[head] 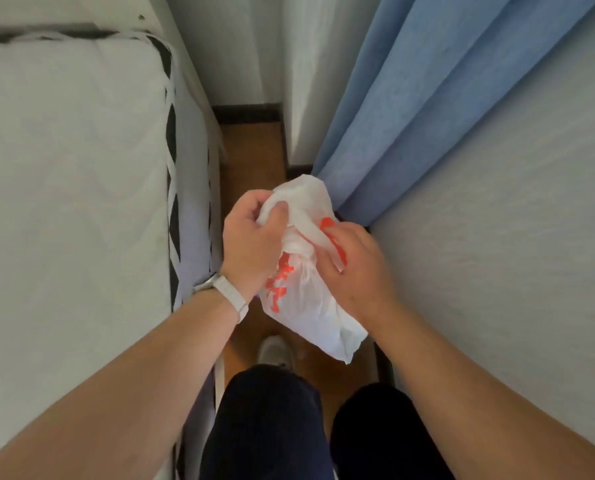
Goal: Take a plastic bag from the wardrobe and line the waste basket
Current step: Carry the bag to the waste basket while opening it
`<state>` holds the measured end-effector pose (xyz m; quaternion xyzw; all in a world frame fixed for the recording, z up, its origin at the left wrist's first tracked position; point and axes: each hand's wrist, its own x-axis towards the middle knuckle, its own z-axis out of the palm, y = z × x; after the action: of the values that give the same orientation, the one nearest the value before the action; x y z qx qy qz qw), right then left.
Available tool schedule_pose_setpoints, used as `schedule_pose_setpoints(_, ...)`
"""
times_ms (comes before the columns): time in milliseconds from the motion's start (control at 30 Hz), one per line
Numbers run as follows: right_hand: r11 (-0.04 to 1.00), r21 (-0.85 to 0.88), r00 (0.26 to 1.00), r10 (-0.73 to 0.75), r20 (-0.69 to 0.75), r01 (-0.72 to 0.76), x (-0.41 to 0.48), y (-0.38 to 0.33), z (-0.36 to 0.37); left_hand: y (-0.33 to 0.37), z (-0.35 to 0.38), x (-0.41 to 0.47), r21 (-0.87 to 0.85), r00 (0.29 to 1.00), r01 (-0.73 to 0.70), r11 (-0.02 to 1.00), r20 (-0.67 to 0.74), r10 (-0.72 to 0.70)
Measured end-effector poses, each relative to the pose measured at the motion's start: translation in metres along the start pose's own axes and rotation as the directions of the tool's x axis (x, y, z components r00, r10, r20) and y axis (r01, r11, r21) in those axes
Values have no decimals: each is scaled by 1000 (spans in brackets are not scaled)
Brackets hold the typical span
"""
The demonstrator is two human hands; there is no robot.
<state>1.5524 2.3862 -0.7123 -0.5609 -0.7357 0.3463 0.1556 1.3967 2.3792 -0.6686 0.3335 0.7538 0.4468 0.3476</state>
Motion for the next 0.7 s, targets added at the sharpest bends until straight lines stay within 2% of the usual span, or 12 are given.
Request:
schedule_pose_setpoints(233, 990, -54, 986, -138, -90, 133, 27, 47, 62, -64, 2, 30, 215, 967, -253, 943, 76, 242)
schedule_pose_setpoints(333, 966, -54, 954, -260, -150, 254, 34, 60, 83, -74, -8, 39, 300, 906, -423, 855, 173, 387)
schedule_pose_setpoints(467, 943, -76, 930, -332, -156, 323, 50, 74, 101, -75, -7, 43, 407, 824, -567, 716, 285, 490)
schedule_pose_setpoints(567, 928, -117, 913, -369, -175, 353, 64, 82, 106, -83, -2, 44, 459, 799, -601, 654, 333, 500)
schedule_pose_setpoints(700, 934, -148, 935, -340, -101, 324, 68, 86, 110, -91, 2, 48, 550, 819, -568, 612, 456, 349)
